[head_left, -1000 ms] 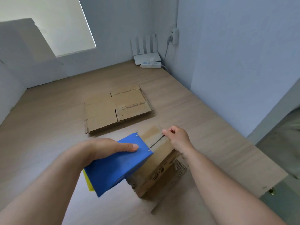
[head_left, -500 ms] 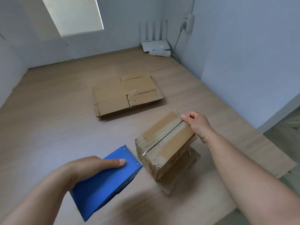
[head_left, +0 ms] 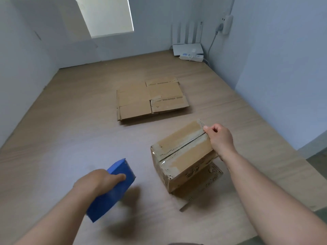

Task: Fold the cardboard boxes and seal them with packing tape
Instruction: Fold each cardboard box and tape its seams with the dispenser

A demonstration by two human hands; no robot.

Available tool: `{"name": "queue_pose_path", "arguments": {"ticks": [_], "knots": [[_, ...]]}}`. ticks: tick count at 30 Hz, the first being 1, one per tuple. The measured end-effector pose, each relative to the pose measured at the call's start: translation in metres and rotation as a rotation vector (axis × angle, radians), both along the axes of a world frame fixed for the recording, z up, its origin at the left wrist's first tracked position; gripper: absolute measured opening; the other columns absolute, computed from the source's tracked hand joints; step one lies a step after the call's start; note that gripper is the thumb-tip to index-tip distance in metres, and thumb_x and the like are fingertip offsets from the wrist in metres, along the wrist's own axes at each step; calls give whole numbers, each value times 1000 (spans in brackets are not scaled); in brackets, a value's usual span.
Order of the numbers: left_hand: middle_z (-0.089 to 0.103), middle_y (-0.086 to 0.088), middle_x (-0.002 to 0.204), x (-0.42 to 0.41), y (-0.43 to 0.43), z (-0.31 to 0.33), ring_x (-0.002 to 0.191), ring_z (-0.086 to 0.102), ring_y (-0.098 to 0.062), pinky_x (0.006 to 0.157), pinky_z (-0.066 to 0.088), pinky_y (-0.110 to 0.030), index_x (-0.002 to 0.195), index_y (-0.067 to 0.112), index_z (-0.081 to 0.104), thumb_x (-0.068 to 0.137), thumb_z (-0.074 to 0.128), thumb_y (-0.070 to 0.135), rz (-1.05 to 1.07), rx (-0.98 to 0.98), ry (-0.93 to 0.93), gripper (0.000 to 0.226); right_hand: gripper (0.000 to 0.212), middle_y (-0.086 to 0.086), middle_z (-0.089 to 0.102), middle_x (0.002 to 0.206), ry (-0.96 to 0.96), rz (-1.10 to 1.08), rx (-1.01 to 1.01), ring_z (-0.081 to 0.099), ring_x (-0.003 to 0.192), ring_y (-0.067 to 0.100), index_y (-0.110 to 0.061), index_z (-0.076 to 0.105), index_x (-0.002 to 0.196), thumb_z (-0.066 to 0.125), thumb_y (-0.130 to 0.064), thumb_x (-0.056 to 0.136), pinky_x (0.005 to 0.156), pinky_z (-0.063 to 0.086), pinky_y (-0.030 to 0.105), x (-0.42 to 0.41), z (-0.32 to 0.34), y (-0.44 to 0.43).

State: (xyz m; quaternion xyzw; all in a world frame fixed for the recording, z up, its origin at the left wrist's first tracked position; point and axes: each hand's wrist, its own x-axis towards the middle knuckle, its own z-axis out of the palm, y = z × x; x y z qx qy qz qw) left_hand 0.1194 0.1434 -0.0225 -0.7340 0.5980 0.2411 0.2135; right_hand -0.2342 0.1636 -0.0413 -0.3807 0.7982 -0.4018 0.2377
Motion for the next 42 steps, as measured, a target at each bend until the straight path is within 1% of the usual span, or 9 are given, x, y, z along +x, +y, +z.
{"name": "queue_pose_path", "arguments": {"ticks": [5,14,18,23,25,28,33,37,42], "knots": [[58,5,71,-7,13,-22,64,55,-10,53,36,-25,82,20,51,86,50,45,17,-258,45,26,33,-1,50,67,24,-47,7,44,60,12,-15,45,70,50,-35,96,50,29,28,16,1,5],[63,-3,102,-30,34,-43,96,59,-24,85,44,-34,112,13,53,89,49,55,83,-453,-18,48,30,-1,51,68,45,-30,19,44,64,17,-11,48,75,48,-33,96,53,28,31,14,1,6],[63,-1,110,-76,48,-19,103,57,-22,79,44,-35,112,19,61,94,46,51,345,-703,536,41,30,-2,50,68,38,-29,19,44,63,16,-14,45,73,48,-33,97,51,27,29,14,-1,5],[55,0,68,-109,37,-1,59,51,-13,47,41,-24,95,12,60,95,54,42,978,-240,1178,31,30,-4,49,69,22,-20,23,46,69,22,-15,45,73,48,-34,97,54,27,32,13,-1,5],[59,-3,72,-107,33,-1,62,56,-15,48,48,-25,105,13,62,93,59,34,980,-245,1174,25,30,-3,50,69,27,-19,24,45,67,20,-16,44,73,47,-34,97,51,26,29,14,-2,5],[67,-14,109,-105,31,-5,96,66,-26,78,53,-33,126,3,56,93,59,36,985,-243,1106,47,29,0,53,74,27,-16,33,47,69,22,-15,46,76,46,-35,97,54,28,31,18,-3,5],[50,-3,70,-101,32,1,51,40,-11,47,31,-23,81,13,57,93,58,32,957,-288,1096,22,27,2,55,82,33,-15,43,48,76,25,-15,47,79,46,-35,97,60,29,32,24,-4,3],[48,2,58,-100,34,14,47,39,-11,45,31,-23,79,13,58,90,63,30,971,-221,1086,21,27,3,55,83,33,-12,36,47,77,25,-16,45,77,46,-34,97,60,29,32,24,-4,3],[58,-2,71,-118,43,34,66,51,-17,59,43,-31,79,12,58,94,57,23,619,-605,766,18,27,3,56,86,15,-6,45,49,78,24,-16,46,79,44,-35,98,61,30,32,28,-4,3]]}}
